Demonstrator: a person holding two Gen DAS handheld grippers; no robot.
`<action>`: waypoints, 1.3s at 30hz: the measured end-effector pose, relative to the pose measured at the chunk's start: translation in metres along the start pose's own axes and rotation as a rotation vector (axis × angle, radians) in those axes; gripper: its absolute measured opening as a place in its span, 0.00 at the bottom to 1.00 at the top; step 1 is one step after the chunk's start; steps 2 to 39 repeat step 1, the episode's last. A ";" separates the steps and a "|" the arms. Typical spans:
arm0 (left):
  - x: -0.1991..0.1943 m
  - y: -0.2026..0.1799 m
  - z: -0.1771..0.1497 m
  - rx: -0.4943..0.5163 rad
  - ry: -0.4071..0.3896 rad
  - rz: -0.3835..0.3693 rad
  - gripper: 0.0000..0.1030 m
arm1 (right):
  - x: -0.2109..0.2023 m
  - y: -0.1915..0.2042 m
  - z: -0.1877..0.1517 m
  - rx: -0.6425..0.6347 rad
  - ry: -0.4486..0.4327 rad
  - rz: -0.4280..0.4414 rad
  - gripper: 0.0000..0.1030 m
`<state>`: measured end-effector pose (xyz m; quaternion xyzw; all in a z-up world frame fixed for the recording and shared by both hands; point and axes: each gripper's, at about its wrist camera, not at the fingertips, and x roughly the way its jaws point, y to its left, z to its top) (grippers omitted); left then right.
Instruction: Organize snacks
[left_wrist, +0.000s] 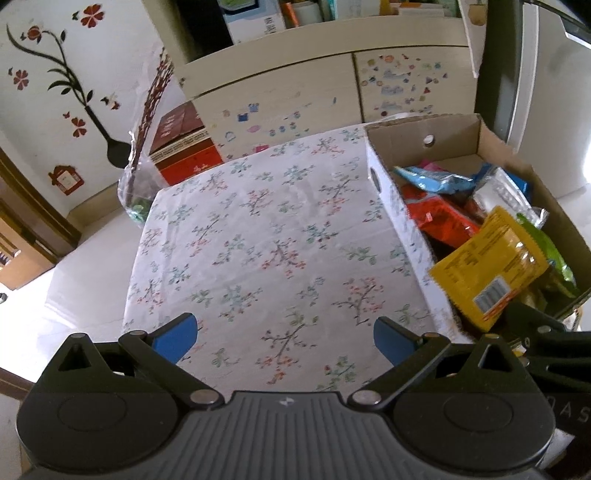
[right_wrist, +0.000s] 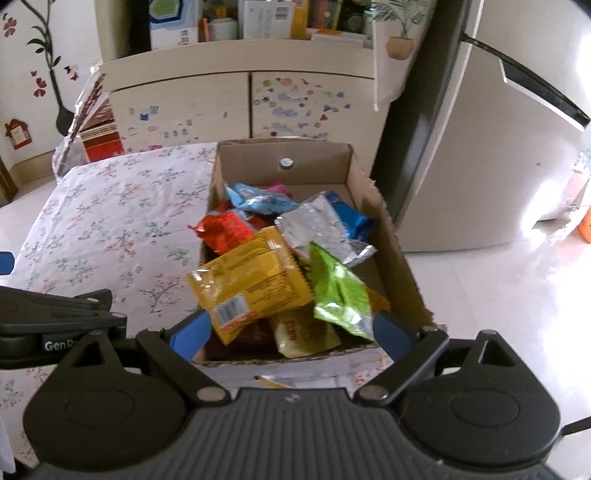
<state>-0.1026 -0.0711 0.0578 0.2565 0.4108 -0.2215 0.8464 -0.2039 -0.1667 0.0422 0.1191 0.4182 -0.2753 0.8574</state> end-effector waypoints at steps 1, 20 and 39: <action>0.001 0.003 -0.002 -0.007 0.005 0.003 1.00 | 0.000 0.003 0.000 -0.007 -0.002 0.006 0.92; 0.001 0.003 -0.002 -0.007 0.005 0.003 1.00 | 0.000 0.003 0.000 -0.007 -0.002 0.006 0.92; 0.001 0.003 -0.002 -0.007 0.005 0.003 1.00 | 0.000 0.003 0.000 -0.007 -0.002 0.006 0.92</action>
